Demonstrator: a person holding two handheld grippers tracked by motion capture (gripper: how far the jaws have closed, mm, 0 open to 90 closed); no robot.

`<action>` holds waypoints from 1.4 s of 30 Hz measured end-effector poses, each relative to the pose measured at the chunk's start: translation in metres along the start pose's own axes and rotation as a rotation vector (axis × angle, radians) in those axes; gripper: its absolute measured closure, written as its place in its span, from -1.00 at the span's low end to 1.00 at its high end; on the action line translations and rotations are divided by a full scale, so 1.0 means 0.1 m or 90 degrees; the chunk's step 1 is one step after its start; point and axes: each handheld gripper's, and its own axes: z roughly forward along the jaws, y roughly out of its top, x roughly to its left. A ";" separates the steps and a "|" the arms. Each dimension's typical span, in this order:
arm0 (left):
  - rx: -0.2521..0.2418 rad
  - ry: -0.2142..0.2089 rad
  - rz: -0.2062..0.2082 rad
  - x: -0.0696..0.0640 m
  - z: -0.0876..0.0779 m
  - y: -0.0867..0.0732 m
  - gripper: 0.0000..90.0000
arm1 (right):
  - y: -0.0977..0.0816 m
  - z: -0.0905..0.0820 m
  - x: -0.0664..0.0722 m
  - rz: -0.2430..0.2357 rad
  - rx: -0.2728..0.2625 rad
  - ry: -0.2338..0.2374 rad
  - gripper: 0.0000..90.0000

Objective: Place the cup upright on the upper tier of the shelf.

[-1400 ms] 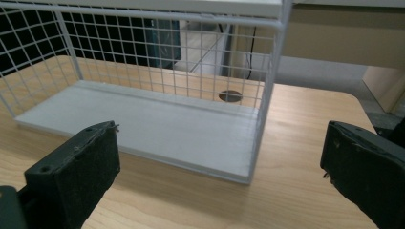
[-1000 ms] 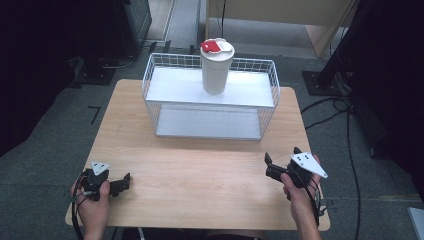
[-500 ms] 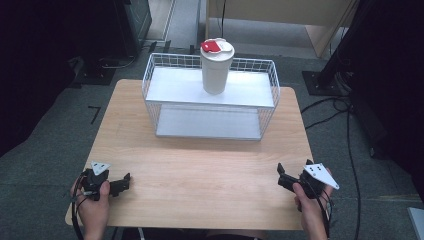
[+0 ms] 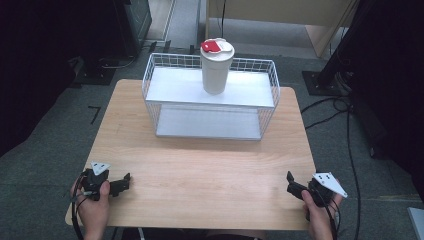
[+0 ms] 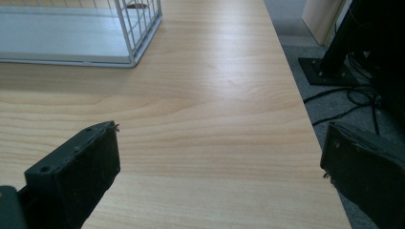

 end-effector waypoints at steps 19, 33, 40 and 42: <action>0.000 0.000 0.000 0.00 0.00 0.00 -1.00 | -0.24 0.00 -0.19 -0.003 0.072 -0.017 -1.00; -0.001 0.000 0.000 0.00 0.00 0.00 -1.00 | -0.26 0.08 -0.12 -0.034 0.184 0.006 -0.99; 0.000 0.000 0.000 0.00 0.00 0.00 -1.00 | -0.26 0.08 -0.15 -0.026 0.188 0.015 -0.98; 0.000 0.000 0.000 0.00 0.00 0.00 -1.00 | -0.26 0.08 -0.15 -0.025 0.188 0.015 -0.98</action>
